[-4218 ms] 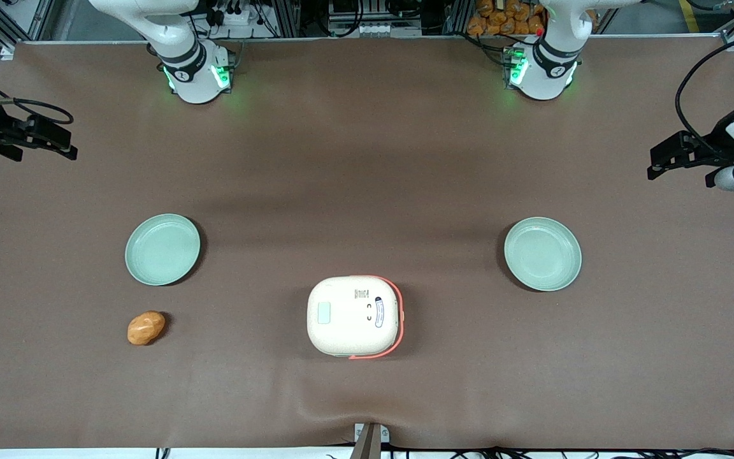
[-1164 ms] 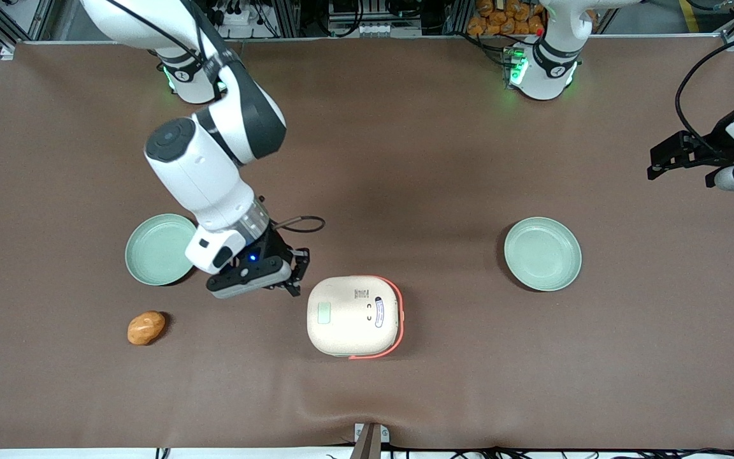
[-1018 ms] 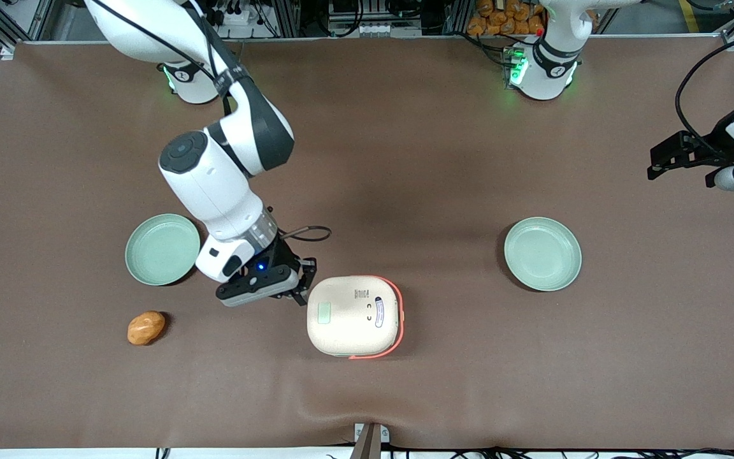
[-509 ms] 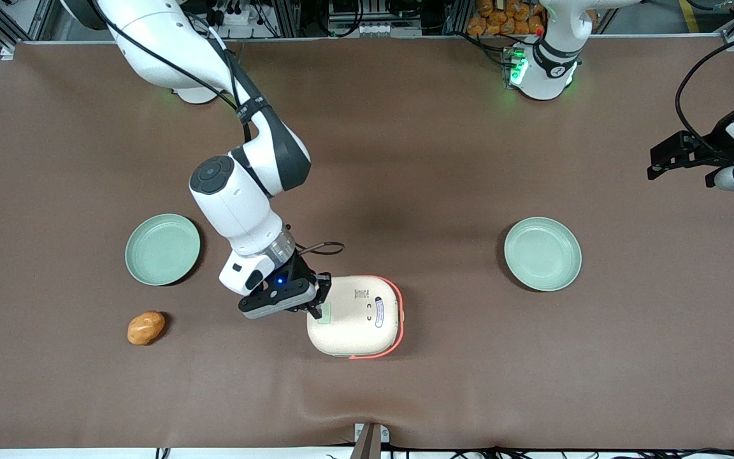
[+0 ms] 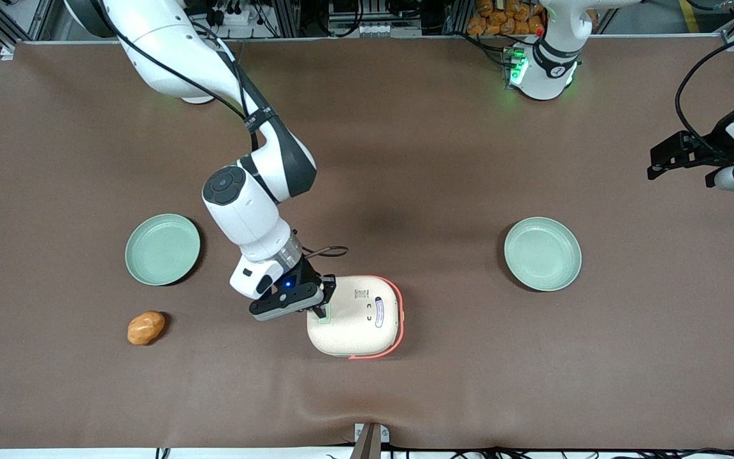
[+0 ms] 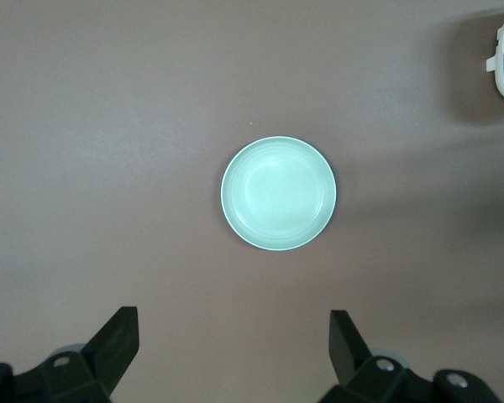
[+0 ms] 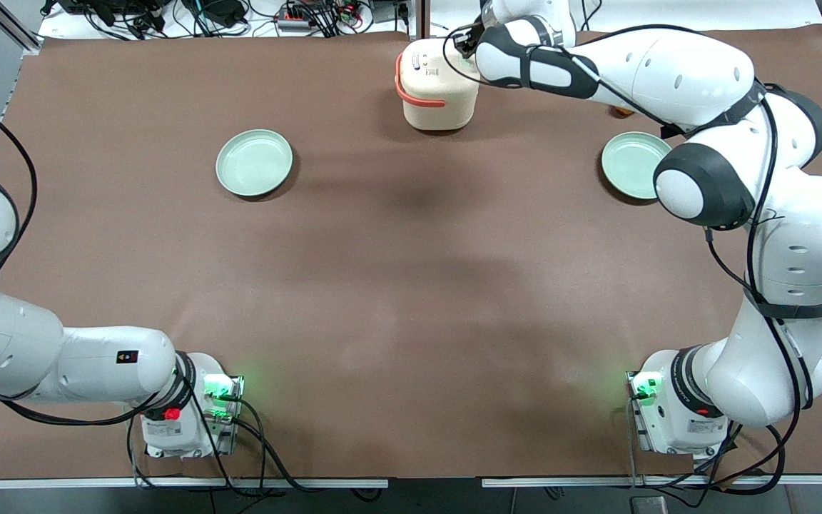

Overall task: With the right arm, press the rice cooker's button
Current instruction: 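Lower the right gripper fingertips onto the cooker's lid button and press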

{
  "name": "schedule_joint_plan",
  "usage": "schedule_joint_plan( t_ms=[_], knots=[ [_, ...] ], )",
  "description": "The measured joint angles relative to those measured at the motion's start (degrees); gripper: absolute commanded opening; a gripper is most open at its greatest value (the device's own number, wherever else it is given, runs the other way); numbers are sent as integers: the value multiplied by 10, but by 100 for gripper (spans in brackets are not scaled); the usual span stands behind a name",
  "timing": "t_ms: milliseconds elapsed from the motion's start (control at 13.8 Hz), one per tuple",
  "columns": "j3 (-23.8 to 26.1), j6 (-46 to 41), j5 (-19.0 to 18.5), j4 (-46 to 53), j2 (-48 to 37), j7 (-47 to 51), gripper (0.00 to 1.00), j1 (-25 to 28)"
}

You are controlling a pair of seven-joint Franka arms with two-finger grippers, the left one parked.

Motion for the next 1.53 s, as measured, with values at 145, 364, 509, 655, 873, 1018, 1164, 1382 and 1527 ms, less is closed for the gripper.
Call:
schedule_joint_plan(
  t_ms=[145,364,509,655,873,1018,1164,1382,1527],
  knots=[
    [-1,1,0,0,2,0,0,2],
    [-3,1,0,1,2,0,0,3],
    [-3,3,0,1,4,0,0,3],
    [-3,8,0,2,8,0,0,4],
    [-3,11,0,3,9,0,0,5],
    [-4,11,0,5,9,0,0,5],
    [-6,10,0,12,8,0,2,5],
    [-9,-25,0,28,-6,0,26,5],
    [-12,-82,1,36,-35,0,74,4]
  ],
)
